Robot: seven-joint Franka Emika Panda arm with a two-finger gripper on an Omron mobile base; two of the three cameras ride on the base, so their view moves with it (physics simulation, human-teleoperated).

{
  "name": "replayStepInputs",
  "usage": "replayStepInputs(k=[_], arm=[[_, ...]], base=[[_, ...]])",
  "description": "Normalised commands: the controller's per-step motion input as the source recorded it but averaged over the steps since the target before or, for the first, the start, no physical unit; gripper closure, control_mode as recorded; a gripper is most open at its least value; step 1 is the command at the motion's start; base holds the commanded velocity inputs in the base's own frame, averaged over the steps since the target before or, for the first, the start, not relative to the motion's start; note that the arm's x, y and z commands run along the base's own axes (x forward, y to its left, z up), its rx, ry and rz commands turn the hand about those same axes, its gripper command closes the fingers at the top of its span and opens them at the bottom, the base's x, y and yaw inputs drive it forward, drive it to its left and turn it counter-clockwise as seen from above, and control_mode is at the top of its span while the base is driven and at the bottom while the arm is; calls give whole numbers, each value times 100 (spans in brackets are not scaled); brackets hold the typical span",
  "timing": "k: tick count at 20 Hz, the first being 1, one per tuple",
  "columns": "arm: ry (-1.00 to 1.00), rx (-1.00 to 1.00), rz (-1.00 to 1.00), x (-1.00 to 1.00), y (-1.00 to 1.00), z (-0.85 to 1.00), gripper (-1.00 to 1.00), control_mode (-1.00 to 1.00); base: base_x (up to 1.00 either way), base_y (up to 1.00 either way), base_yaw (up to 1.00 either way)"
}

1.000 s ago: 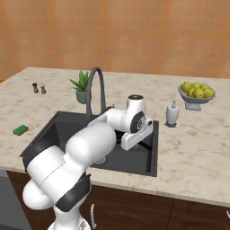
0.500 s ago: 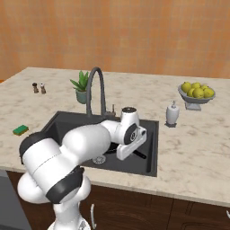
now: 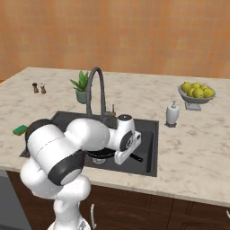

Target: Pick the pan and sponge and place them into the sink. Then turn on the water.

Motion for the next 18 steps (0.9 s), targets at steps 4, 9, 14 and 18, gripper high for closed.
replayStepInputs(k=[4, 9, 14, 18], arm=[[0, 6, 5, 29, 2, -31, 100, -100], [1, 9, 5, 24, 0, -41, 100, -100], [7, 5, 3, 28, 6, -48, 100, -100], [14, 0, 0, 32, 21, -64, 100, -100]], base=[[0, 0, 0], [0, 0, 0], [0, 0, 0], [0, 0, 0]])
